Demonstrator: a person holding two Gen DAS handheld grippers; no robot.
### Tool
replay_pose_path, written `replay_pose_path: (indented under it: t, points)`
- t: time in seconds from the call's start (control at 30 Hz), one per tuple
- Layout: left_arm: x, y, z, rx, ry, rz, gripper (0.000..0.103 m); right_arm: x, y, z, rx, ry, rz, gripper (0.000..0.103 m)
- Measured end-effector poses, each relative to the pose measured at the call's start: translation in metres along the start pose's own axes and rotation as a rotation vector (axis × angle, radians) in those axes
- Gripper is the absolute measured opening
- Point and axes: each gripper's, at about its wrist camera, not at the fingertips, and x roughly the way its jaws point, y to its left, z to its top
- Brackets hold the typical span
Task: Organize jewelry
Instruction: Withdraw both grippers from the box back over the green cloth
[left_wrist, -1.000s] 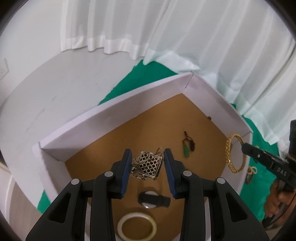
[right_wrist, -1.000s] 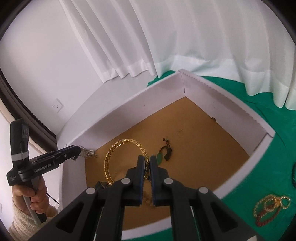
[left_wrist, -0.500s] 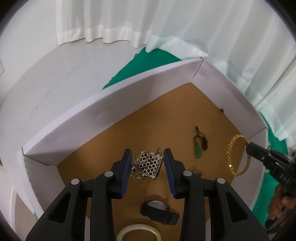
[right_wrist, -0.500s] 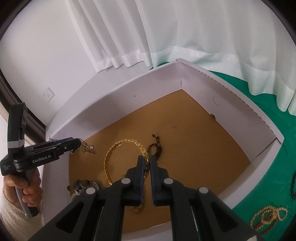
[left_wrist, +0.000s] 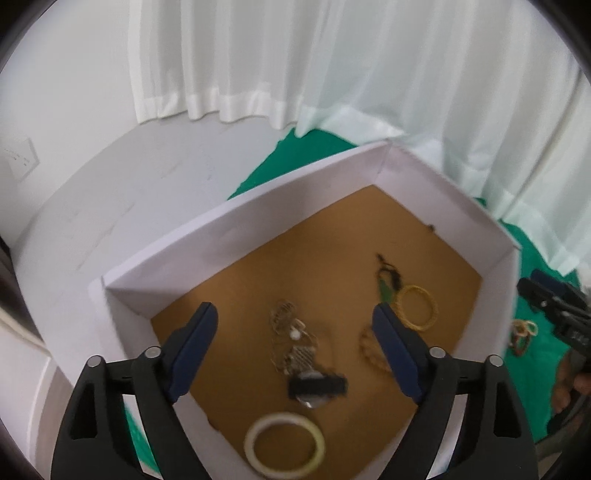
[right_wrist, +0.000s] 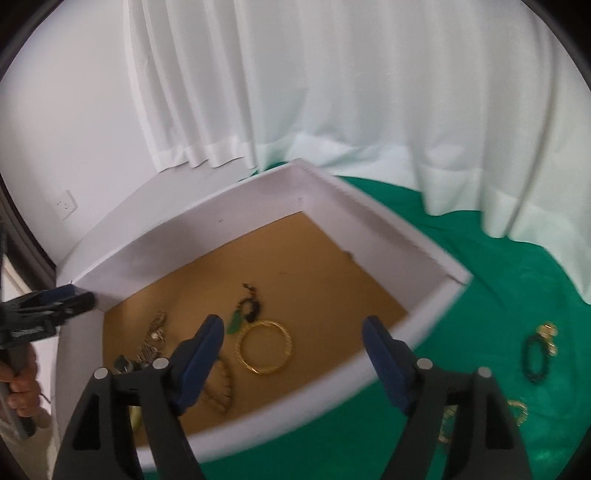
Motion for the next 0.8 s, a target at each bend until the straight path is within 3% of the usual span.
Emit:
replay_pose_path:
  t: [0.23,0.47,0.63,0.8]
  points:
    - [-0.062,-0.034,-0.04,0.071,-0.06,-0.082,0.095,-0.041,-0.043,-0.063,0.002,0.028,-0.1,0.08]
    - [-0.105,-0.098,-0.09,0.185,-0.087,-0.222,0.099,-0.087,-0.105,-0.151,0.043,0.08,-0.24,0.08]
    - [-0.098,-0.151,-0.13,0.246,-0.035,-0.305,0.099,-0.116,-0.15,-0.211,0.146,0.095,-0.324,0.08]
    - [-0.057,-0.2,-0.163,0.281,0.075,-0.355,0.099,-0.138,-0.192,-0.256,0.247,0.092,-0.452,0.08]
